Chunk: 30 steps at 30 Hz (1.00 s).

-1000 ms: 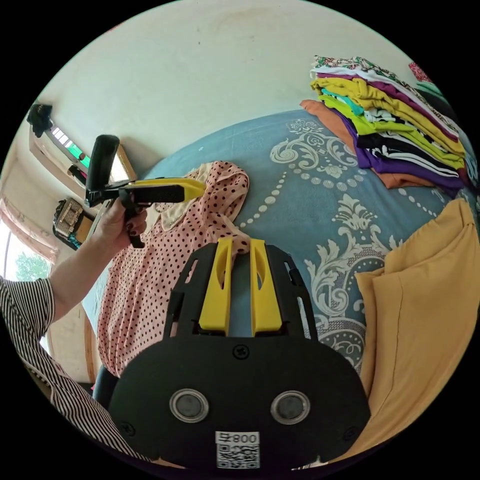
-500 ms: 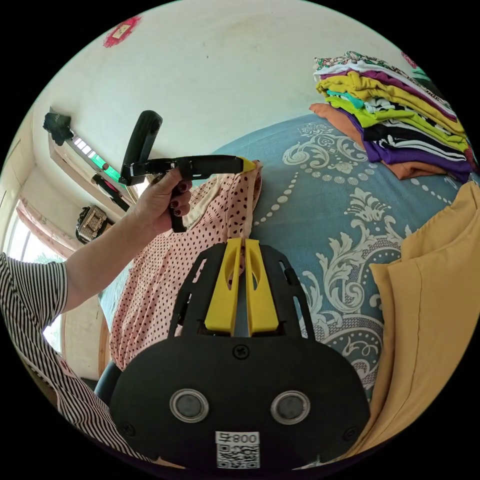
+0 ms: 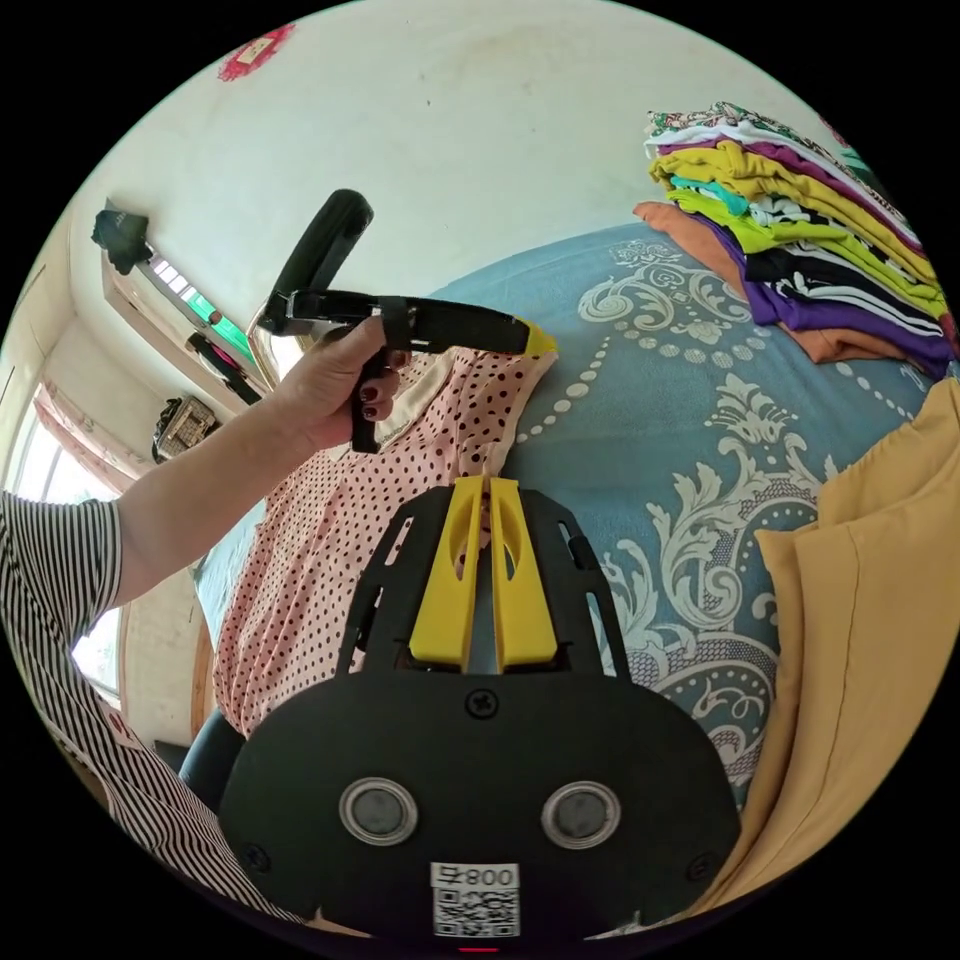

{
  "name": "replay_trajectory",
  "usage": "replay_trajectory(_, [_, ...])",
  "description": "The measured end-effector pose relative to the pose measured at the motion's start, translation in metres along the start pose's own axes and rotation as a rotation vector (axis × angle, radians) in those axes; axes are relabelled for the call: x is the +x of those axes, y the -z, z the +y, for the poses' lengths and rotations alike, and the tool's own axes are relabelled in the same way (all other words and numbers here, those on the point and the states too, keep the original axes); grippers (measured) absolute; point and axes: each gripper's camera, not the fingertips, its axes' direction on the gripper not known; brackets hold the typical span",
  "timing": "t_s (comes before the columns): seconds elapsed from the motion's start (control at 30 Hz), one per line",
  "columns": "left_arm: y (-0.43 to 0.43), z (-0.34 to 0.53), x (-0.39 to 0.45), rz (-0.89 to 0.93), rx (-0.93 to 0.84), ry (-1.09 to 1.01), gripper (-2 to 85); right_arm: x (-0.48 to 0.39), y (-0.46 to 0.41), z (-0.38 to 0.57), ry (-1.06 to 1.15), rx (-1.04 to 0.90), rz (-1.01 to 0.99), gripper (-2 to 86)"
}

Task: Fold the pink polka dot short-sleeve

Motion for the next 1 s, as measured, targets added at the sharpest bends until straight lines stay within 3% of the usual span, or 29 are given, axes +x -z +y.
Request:
replay_trajectory(0.2, [-0.016,-0.022,0.021,-0.236,-0.097,-0.077,3.7,0.0,-0.002,0.004,-0.028,-0.009,-0.017,0.9])
replay_trajectory(0.3, [-0.001,-0.023,0.009,-0.134,-0.021,-0.009,1.9,-0.004,0.001,0.006,-0.019,0.008,-0.016,0.9])
replay_trajectory(0.57, [0.039,0.041,-0.079,0.339,0.26,0.357,1.1,-0.054,0.007,0.006,0.17,0.056,0.057,0.9])
replay_trajectory(0.83, [0.039,0.076,-0.098,0.371,0.282,0.418,3.2,-0.099,-0.014,0.007,0.325,-0.015,0.128,0.9])
replay_trajectory(1.0, [0.07,0.054,-0.058,0.191,0.317,0.276,7.4,-0.092,-0.012,0.005,0.298,-0.004,0.014,1.0])
